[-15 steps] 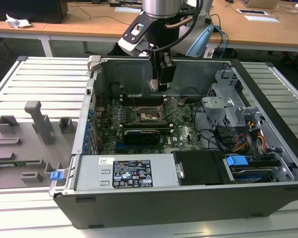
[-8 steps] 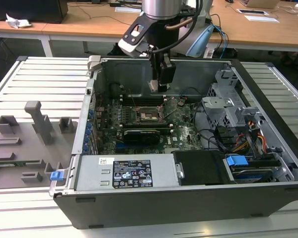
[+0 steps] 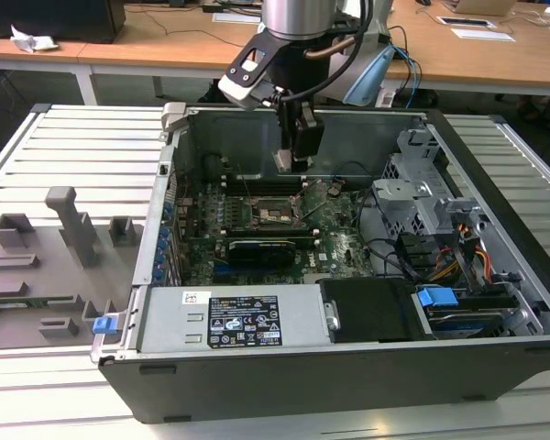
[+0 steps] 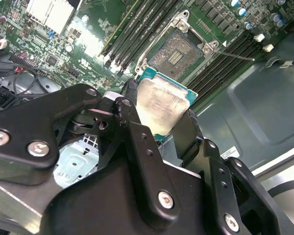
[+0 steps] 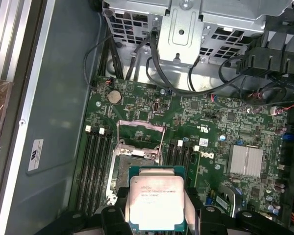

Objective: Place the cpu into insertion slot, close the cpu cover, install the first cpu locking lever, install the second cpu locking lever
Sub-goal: 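Place the cpu into insertion slot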

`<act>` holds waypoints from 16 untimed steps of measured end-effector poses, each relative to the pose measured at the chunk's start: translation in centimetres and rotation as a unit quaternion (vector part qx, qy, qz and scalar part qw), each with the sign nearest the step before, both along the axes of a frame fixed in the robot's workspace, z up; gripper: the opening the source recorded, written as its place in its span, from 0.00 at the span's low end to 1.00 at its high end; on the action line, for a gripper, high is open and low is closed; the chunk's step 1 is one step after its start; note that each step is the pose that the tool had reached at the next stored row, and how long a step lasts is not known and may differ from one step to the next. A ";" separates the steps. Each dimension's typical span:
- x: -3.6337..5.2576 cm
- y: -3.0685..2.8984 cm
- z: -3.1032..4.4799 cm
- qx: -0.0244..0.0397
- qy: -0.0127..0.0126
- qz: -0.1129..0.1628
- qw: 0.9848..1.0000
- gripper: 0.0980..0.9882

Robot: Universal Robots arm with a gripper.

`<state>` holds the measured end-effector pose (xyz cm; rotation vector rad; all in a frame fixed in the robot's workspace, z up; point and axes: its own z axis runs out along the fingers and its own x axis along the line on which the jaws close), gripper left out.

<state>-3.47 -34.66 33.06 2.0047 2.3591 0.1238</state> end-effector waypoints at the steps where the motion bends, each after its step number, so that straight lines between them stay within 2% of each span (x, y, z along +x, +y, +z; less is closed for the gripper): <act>1: 0.00 0.00 -0.03 0.000 0.000 0.000 1.000 0.48; 10: 0.00 0.00 -0.53 0.000 0.000 0.000 1.000 0.48; 12: -0.01 0.03 -0.88 0.000 0.000 -0.001 1.000 0.48; 16: -0.17 0.04 -1.81 0.000 0.000 -0.029 1.000 0.48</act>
